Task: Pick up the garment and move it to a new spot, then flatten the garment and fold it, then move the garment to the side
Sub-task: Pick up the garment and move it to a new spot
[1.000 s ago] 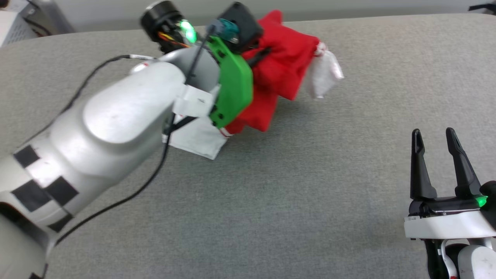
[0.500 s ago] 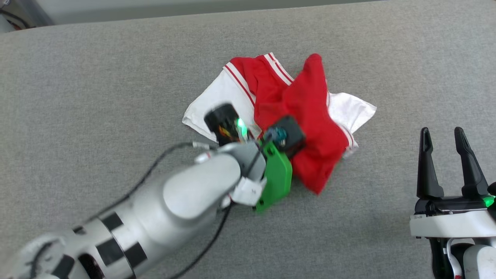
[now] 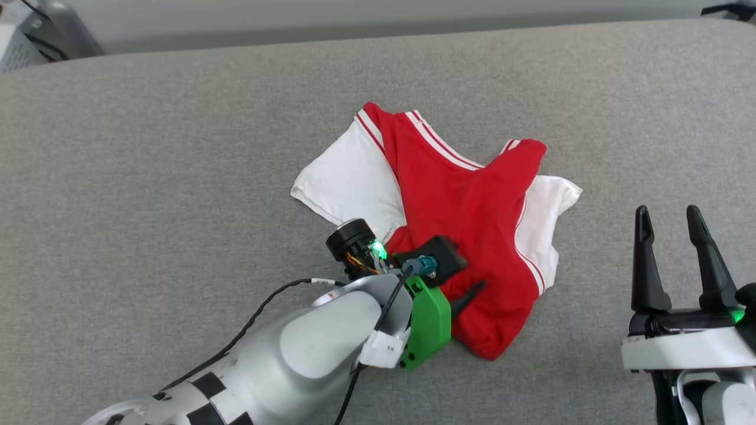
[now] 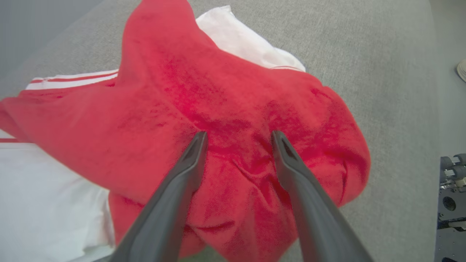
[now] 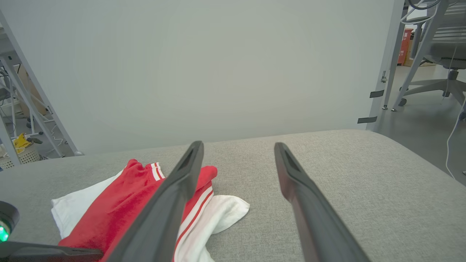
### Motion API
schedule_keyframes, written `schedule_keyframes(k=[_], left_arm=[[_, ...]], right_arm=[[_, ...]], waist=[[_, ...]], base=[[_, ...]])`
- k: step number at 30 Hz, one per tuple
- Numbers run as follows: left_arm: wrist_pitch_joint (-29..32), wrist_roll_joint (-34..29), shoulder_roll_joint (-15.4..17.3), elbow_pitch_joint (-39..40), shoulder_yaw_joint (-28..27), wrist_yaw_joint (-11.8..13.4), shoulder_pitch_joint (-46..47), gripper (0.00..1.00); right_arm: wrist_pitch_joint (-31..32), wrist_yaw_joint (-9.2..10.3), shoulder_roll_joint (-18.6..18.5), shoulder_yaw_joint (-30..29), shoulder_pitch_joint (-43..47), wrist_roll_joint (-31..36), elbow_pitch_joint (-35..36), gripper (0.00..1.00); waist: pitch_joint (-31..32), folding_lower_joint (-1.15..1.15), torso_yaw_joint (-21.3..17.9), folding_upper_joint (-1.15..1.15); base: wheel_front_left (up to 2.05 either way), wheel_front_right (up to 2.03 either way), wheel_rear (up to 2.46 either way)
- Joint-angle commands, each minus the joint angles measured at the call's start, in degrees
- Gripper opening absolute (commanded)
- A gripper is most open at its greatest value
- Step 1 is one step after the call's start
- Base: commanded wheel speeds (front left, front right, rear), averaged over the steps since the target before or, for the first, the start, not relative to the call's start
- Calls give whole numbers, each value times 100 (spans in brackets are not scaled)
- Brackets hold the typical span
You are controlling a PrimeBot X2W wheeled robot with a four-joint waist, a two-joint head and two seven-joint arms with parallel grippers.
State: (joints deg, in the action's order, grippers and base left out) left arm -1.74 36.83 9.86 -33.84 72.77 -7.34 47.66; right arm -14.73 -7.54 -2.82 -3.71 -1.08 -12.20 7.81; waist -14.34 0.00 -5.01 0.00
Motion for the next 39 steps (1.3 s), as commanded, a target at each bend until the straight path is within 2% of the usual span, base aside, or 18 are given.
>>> schedule_keyframes(k=[1,4,8,11,16,21,27,30,34,39], left_arm=[[-307,-79,-114,-65,-96,38,116,100],[-944,-127,-242,-122,-322,308,106,100],[-1257,-189,-204,60,-693,755,21,100],[-1314,-301,-14,312,-1009,1123,-132,100],[-1323,-719,449,1234,-1925,1760,-718,100],[-1324,-1029,792,1917,-2922,2159,-1532,100],[-1325,-1351,918,2476,-4054,2395,-2529,100],[-1325,-1481,867,2646,-4542,2438,-3022,100],[-1325,-1679,724,2778,-5070,2340,-3654,100],[-1325,-1940,459,2835,-5562,2049,-4322,100]], right_arm=[[-27,5,-6,-6,107,42,-27,100],[-27,5,-6,1,257,70,-69,100],[-27,5,-6,12,424,99,-115,100],[-27,5,-6,10,514,116,-153,100],[-27,5,-6,-27,640,130,-202,100],[-27,5,-6,-43,735,127,-251,100],[-27,5,-6,43,750,113,-289,100],[-27,5,-6,74,762,113,-310,100],[-27,5,-6,139,810,113,-356,100],[-27,5,-6,201,899,116,-429,100]], waist=[[229,0,106,0],[448,0,222,0],[680,0,402,0],[818,0,526,0],[984,0,718,0],[1106,0,872,0],[1201,0,934,0],[1252,0,950,0],[1323,0,973,0],[1428,0,988,0]], base=[[0,0,0],[0,0,0],[0,0,0],[0,0,0],[0,0,0],[0,0,0],[0,0,0],[0,0,0],[0,0,0],[0,0,0]])
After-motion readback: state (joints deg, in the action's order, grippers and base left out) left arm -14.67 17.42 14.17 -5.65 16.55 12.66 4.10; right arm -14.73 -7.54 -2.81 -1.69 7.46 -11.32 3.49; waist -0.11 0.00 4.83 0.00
